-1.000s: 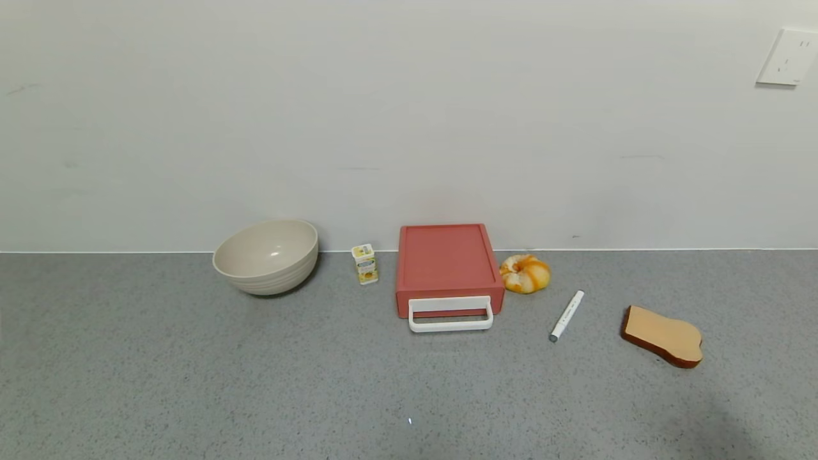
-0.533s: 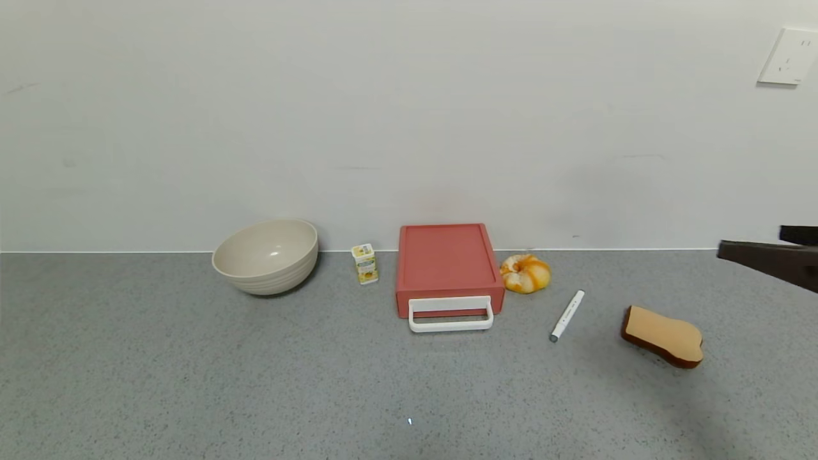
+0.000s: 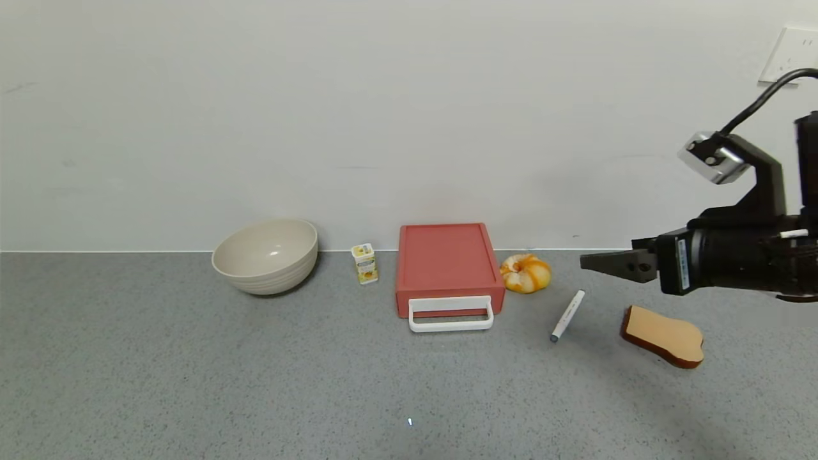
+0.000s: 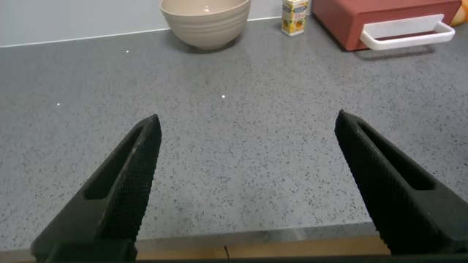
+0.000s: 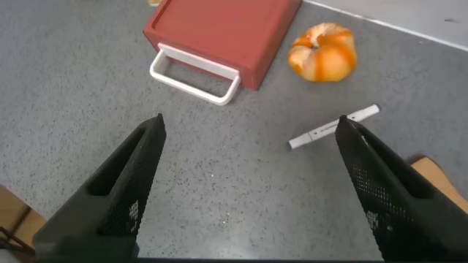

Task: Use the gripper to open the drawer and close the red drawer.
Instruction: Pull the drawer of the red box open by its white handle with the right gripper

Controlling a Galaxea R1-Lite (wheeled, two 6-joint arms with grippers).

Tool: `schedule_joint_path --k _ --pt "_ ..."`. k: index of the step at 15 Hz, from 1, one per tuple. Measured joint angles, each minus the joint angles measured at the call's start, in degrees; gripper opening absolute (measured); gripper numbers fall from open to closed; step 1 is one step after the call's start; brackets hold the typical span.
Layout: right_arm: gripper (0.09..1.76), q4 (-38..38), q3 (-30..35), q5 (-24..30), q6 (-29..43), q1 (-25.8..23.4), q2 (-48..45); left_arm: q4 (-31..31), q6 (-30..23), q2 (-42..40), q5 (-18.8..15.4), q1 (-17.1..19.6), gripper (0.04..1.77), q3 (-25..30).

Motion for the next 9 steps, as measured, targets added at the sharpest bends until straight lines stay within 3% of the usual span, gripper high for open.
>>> schedule_joint_path --k 4,7,8,9 --pt "1.1 0.1 -1.8 0.1 1.2 1.5 3.5 0.0 0.0 0.0 0.0 0.0 1.72 0.0" --pt "0.78 0.1 -2.3 0.1 1.3 2.0 4.4 0.0 0.0 0.0 0.0 0.0 1.72 0.0" --pt "0.53 0.2 -2.3 0.1 1.3 2.2 4.5 0.0 0.0 0.0 0.0 0.0 1.72 0.0" --pt "0.14 0.3 -2.4 0.1 1.4 2.5 4.6 0.0 0.0 0.0 0.0 0.0 1.72 0.0"
